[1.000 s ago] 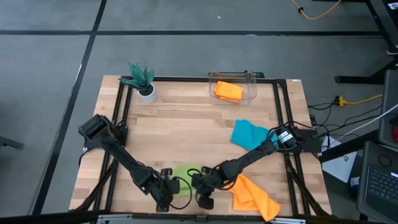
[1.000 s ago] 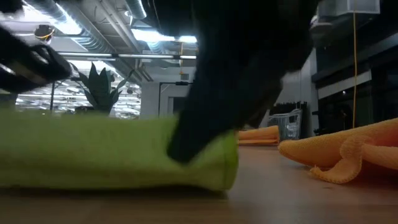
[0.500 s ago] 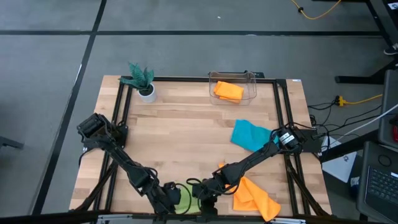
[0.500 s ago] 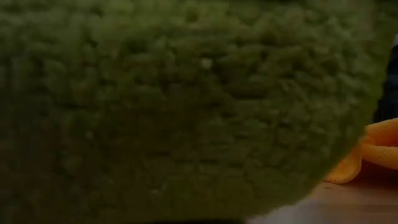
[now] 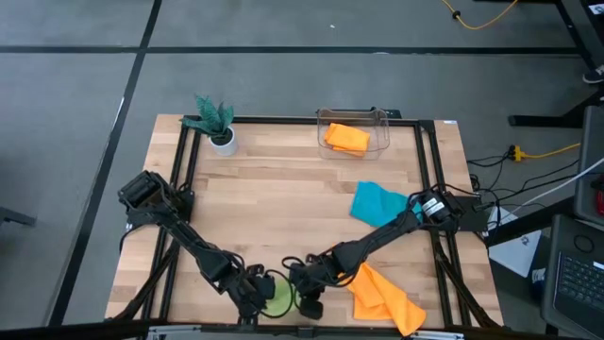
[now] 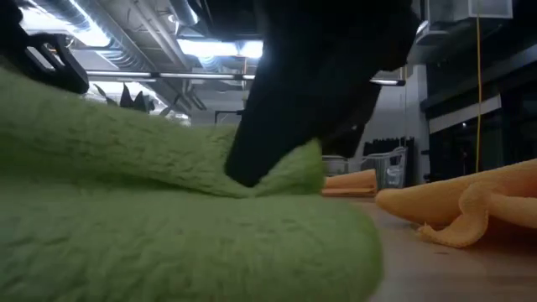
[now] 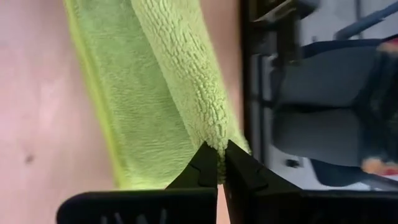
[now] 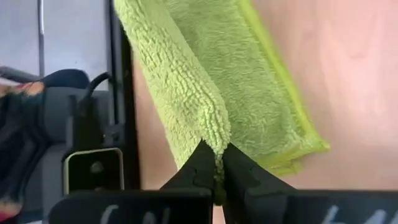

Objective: Fold microfiber towels
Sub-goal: Fold the green microfiber towel

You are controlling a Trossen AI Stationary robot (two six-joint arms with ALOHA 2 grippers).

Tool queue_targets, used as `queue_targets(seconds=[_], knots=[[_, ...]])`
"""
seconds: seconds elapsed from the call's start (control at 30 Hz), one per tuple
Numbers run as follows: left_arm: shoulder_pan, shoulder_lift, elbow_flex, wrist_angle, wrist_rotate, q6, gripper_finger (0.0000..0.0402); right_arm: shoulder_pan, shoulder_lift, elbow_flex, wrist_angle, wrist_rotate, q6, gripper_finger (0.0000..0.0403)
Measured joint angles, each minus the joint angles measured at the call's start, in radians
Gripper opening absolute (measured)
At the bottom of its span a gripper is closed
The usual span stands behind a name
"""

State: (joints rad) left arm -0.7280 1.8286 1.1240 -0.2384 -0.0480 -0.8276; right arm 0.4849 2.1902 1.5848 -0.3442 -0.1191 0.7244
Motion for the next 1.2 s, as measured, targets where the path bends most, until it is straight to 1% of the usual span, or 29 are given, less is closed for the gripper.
queue_targets(seconds=[0.13, 0.27, 0.37, 0.5, 0.6, 0.73, 0.87, 0.97, 1.1, 1.2], knots=[[0.001, 0.021, 0.000, -0.051, -0.051, 0.000, 0.0000, -0.005, 0.016, -0.002, -0.033, 0.063, -0.004, 0.0007], [0.004, 0.039, 0.000, -0.077, -0.078, -0.003, 0.0006, -0.004, 0.021, -0.002, -0.036, 0.082, -0.023, 0.0007], [0.003, 0.041, 0.000, -0.076, -0.091, -0.009, 0.0023, -0.004, 0.021, -0.002, -0.036, 0.095, -0.023, 0.0007], [0.003, 0.041, 0.000, -0.077, -0.093, -0.009, 0.0057, -0.004, 0.021, -0.002, -0.037, 0.098, -0.025, 0.0013], [0.003, 0.041, 0.000, -0.078, -0.093, -0.009, 0.0082, -0.006, 0.021, -0.002, -0.036, 0.099, -0.026, 0.0033], [0.003, 0.011, 0.000, -0.112, -0.092, -0.007, 0.0105, -0.015, 0.021, -0.002, -0.036, 0.099, -0.026, 0.0076], [0.003, -0.027, 0.001, -0.167, -0.103, -0.004, 0.0112, -0.024, 0.013, -0.002, -0.043, 0.095, -0.029, 0.0122], [0.003, -0.047, 0.001, -0.174, -0.123, -0.003, 0.0111, -0.030, 0.009, 0.001, -0.046, 0.094, -0.028, 0.0149], [0.003, -0.061, 0.001, -0.171, -0.127, -0.001, 0.0110, -0.045, 0.009, 0.029, -0.064, 0.037, -0.023, 0.0165], [0.003, -0.075, 0.001, -0.169, -0.125, 0.010, 0.0110, -0.064, 0.009, 0.076, -0.129, 0.015, -0.022, 0.0166]])
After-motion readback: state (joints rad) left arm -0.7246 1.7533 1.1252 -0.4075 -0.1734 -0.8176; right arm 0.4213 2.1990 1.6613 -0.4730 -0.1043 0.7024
